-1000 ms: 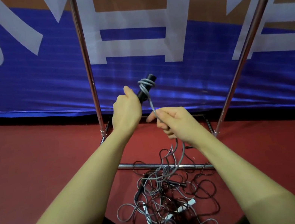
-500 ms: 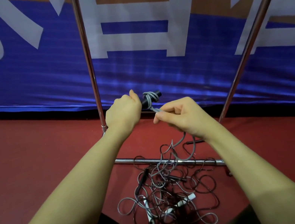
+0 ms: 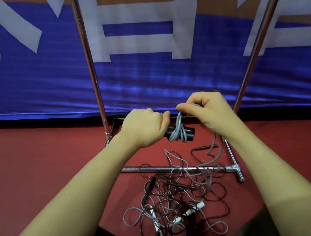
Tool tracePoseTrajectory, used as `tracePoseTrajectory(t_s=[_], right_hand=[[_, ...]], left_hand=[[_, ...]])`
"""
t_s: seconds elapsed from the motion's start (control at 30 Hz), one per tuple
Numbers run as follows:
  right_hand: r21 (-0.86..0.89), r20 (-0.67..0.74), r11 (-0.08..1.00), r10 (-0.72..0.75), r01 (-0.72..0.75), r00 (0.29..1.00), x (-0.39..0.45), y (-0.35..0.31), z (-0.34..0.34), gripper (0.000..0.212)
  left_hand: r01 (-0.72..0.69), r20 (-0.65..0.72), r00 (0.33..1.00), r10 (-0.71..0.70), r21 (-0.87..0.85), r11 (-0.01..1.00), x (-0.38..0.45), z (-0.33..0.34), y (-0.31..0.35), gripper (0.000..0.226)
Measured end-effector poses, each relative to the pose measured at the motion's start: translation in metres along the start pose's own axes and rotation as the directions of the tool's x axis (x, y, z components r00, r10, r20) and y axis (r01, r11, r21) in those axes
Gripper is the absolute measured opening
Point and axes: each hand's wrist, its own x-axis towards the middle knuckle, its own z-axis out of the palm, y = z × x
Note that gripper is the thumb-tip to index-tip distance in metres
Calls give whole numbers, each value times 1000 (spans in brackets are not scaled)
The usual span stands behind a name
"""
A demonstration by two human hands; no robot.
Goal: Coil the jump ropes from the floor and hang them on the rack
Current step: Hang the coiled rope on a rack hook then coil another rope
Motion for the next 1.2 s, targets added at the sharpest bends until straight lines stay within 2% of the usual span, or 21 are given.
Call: tracePoseTrajectory(t_s=[0.1,0.17,0.2,0.33,0.43,0.5,0.6,0.63,0.7,0.77,0.83,0.9,0.97,1.07,1.2], right_hand=[[93,4,992,84,-84,996,2,6,-1,26],[129,-4,985,113,-111,994,3,9,1,28],[156,-2,981,119,-117,993,3,9,2,29],[273,68,952,124,-138,990,1,8,7,30],[333,67,931,132,-147,989,0,9,9,33],[334,48,932,131,-140,990,1,10,11,34],[337,34,927,166,-168,986,4,11,16,34],[341,34,924,171,-173,985,5,12,18,32],[346,67,923,154,-168,986,5,15,21,30],[370,153,908,150,-198,977,3,17,24,31],[412,239,878,154,-244,959,1,16,28,30],[421,288,867,151,-267,946,0,14,31,30],[401,309,878,137,-260,941,0,11,34,29],[333,337,913,118,-236,934,-2,8,35,29],[245,382,943,121,-226,916,-6,3,36,29]], left_hand=[[-137,-132,982,132,-27,990,-3,-1,-1,53],[-225,-241,950,198,-90,970,-5,-2,-4,41],[-244,-262,943,207,-118,963,-6,-4,-5,37],[-346,-371,887,275,-139,928,-7,-7,-7,45],[-369,-417,869,267,-185,911,-7,-17,-2,37],[-305,-399,899,178,-282,910,-8,-19,-2,34],[-151,-358,934,-8,-415,897,-8,-16,0,49],[-95,-339,938,-75,-459,883,-6,-14,0,52],[38,-259,938,-230,-583,812,-1,-11,1,44],[130,-203,910,-362,-688,714,1,-9,-1,42],[230,-136,866,-482,-746,625,6,-3,-5,57],[329,-52,812,-582,-782,529,9,1,-7,62],[401,12,783,-622,-773,491,12,3,-7,61],[497,69,764,-642,-698,516,16,7,-8,50],[586,135,744,-654,-601,543,18,13,-15,58]])
